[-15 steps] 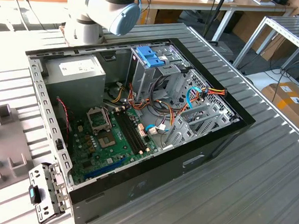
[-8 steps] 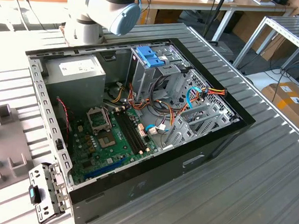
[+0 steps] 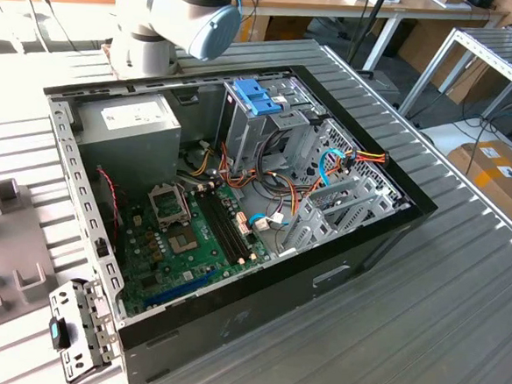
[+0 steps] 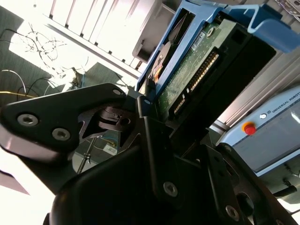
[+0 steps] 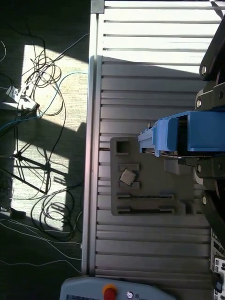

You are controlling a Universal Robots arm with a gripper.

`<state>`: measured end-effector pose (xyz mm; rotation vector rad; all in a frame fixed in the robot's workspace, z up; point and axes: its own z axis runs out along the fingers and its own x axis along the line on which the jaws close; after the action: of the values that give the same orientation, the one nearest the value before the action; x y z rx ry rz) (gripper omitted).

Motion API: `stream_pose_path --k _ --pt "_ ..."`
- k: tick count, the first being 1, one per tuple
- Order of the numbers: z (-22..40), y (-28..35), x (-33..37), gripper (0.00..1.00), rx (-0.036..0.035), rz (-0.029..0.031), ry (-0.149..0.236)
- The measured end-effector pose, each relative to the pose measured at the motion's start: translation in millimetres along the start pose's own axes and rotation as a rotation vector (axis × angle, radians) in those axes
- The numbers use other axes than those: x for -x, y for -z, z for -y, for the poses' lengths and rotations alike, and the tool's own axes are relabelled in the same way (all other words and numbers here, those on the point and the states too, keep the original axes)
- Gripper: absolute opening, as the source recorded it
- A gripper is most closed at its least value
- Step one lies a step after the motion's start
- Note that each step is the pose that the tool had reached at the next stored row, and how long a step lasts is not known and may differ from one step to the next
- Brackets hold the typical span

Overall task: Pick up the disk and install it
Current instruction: 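Pick up the disk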

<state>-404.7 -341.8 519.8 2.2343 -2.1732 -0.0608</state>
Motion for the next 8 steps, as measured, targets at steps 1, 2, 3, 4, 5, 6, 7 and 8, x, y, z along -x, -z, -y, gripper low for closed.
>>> stream_pose_path --k 1,2,3,4,5,6,7,8 --pt "1.1 0.1 -0.4 0.36 0.0001 0.0000 0.000" --pt "2.3 0.1 -0.9 0.36 0.0000 0.0000 0.000" --pt "3.1 0.2 -1.2 0.36 0.0001 0.0000 0.000" --pt "3.6 0.2 -1.5 0.36 0.0000 0.0000 0.000" --pt "4.2 0.2 -1.7 0.36 0.0000 0.0000 0.000" --pt "4.8 0.3 -1.9 0.36 0.0000 0.0000 0.000" --pt "5.4 0.3 -2.1 0.36 0.0000 0.0000 0.000" --pt "6.7 0.3 -2.5 0.36 0.0000 0.0000 0.000"
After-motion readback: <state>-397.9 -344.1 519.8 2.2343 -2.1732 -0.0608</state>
